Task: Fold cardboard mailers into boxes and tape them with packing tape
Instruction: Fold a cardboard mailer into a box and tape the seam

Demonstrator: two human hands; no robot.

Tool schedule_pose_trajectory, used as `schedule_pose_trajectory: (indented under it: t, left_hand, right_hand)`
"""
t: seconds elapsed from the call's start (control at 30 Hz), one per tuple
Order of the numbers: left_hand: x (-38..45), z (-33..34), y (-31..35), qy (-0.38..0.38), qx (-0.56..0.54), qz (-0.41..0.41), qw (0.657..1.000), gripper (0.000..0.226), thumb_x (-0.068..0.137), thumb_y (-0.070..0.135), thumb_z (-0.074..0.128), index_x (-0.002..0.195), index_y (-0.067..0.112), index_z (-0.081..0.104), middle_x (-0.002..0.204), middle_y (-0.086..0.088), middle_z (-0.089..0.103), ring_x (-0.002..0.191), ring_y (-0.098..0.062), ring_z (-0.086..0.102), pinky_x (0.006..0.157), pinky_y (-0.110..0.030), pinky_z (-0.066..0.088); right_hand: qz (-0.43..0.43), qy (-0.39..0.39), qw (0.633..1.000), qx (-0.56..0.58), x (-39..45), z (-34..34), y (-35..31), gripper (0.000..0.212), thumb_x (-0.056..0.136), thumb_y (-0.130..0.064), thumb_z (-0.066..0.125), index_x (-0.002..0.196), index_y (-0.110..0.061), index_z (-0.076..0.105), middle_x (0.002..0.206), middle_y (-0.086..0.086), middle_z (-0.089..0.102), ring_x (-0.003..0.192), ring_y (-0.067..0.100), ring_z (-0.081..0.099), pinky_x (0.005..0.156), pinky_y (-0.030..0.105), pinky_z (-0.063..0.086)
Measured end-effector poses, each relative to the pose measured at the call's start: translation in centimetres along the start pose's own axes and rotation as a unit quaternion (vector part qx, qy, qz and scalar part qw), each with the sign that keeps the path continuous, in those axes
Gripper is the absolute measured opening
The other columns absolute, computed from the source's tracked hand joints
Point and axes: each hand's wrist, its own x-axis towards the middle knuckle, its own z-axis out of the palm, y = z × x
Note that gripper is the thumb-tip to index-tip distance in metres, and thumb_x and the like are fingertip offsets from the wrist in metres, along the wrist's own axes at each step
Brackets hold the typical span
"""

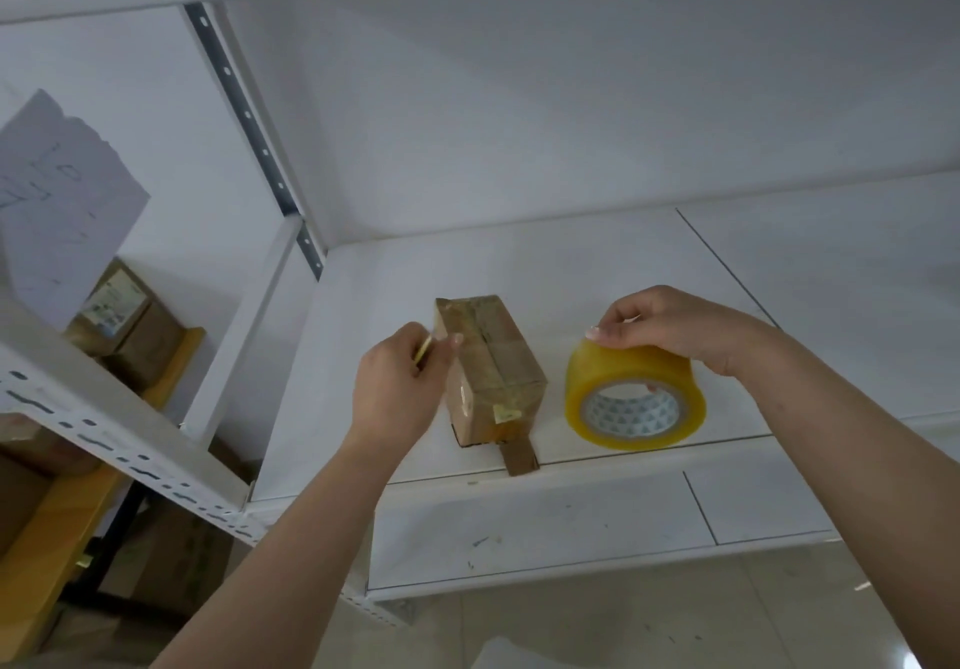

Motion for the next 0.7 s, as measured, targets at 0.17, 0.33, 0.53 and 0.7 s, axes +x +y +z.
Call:
schedule_pose_trajectory:
  t: [0.17, 0.33, 0.53, 0.7]
  left_hand:
    - [-1.1, -0.9, -2.8, 0.014, 0.022, -0.041, 0.999, 0.043, 0.092, 0.04, 0.06, 0.07, 0.004, 0.054, 0.052, 0.001, 0.059, 0.052, -0.004, 0.054, 0.051, -0.027, 0.041]
    - [-1.2, -0.4, -3.3, 0.017, 0.018, -0.055, 0.998, 0.044, 0.093, 0.04, 0.059, 0.071, 0.003, 0.053, 0.052, 0.0, 0.06, 0.049, -0.001, 0.053, 0.052, -0.029, 0.042]
    - [-1.2, 0.6, -3.7, 0.0, 0.012, -0.063, 0.998, 0.043, 0.092, 0.042, 0.058, 0.07, 0.006, 0.053, 0.052, 0.006, 0.061, 0.046, -0.006, 0.048, 0.051, -0.031, 0.043]
    - [-1.3, 1.5, -5.5, -0.017, 0.013, -0.097, 0.995, 0.044, 0.092, 0.046, 0.057, 0.071, 0.008, 0.054, 0.054, 0.012, 0.062, 0.047, -0.007, 0.048, 0.052, -0.029, 0.043]
  right_hand:
    - [-0.005, 0.049, 0.986, -0.159, 1.7, 1.0, 1.5, 0.044, 0.064, -0.071, 0.07, 0.076, -0.028, 0.068, 0.081, -0.008, 0.064, 0.076, 0.011, 0.062, 0.071, 0.033, 0.05]
    - [-0.014, 0.101, 0.96, -0.26, 3.4, 1.9, 1.5, 0.043, 0.068, -0.076, 0.064, 0.074, -0.034, 0.064, 0.077, -0.015, 0.059, 0.073, 0.003, 0.054, 0.06, 0.027, 0.036]
    - [0.008, 0.102, 0.919, -0.381, 5.0, 2.8, 1.4, 0.043, 0.072, -0.076, 0.06, 0.076, -0.033, 0.061, 0.078, -0.017, 0.058, 0.07, 0.003, 0.05, 0.055, 0.024, 0.027]
    - [0.013, 0.078, 0.905, -0.418, 5.8, 4.5, 1.3, 0.047, 0.07, -0.078, 0.06, 0.077, -0.032, 0.06, 0.081, -0.014, 0.06, 0.077, 0.009, 0.055, 0.057, 0.025, 0.031]
